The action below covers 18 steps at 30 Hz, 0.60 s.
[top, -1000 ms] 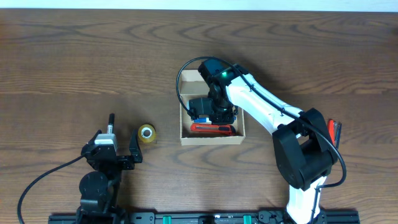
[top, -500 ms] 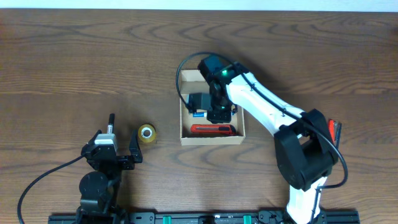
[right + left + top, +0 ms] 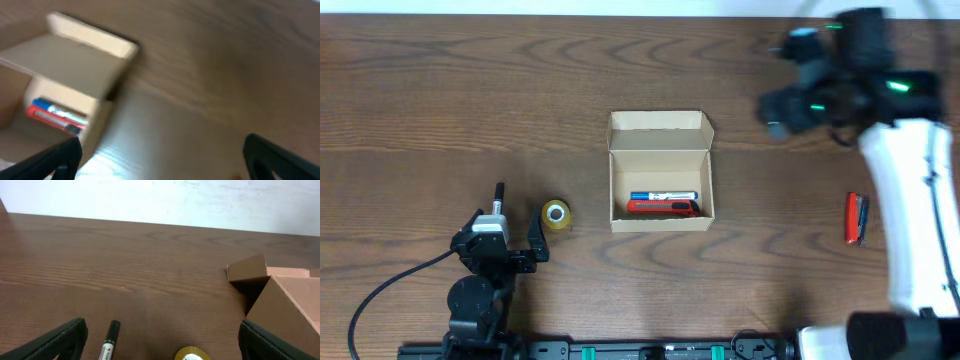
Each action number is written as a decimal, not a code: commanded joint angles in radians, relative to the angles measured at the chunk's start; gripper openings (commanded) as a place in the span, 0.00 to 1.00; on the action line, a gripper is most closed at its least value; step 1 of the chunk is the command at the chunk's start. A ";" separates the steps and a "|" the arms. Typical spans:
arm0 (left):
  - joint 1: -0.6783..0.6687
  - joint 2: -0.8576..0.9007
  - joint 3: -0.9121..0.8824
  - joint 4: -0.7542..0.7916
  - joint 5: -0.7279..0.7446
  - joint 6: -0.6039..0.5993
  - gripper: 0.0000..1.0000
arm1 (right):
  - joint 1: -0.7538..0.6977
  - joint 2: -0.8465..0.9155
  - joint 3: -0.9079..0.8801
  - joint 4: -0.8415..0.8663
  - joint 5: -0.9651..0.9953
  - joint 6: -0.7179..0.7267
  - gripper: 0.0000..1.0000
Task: Pack container
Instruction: 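Move right gripper to red stapler and grasp it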
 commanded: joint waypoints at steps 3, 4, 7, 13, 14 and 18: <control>0.006 -0.007 -0.027 -0.012 0.014 0.006 0.95 | -0.233 -0.023 0.002 -0.079 0.014 0.143 0.99; 0.006 -0.007 -0.027 -0.012 0.014 0.006 0.95 | -0.264 -0.021 -0.007 -0.094 0.026 0.156 0.99; 0.006 -0.007 -0.027 -0.012 0.014 0.006 0.95 | -0.349 -0.021 -0.061 -0.144 0.132 0.215 0.93; 0.006 -0.007 -0.027 -0.012 0.014 0.006 0.95 | -0.391 -0.031 -0.257 -0.158 0.261 0.316 0.77; 0.006 -0.007 -0.027 -0.012 0.014 0.006 0.96 | -0.391 -0.035 -0.294 -0.155 0.263 0.331 0.76; 0.006 -0.007 -0.026 -0.012 0.014 0.006 0.96 | -0.397 -0.076 -0.452 -0.076 0.262 0.373 0.78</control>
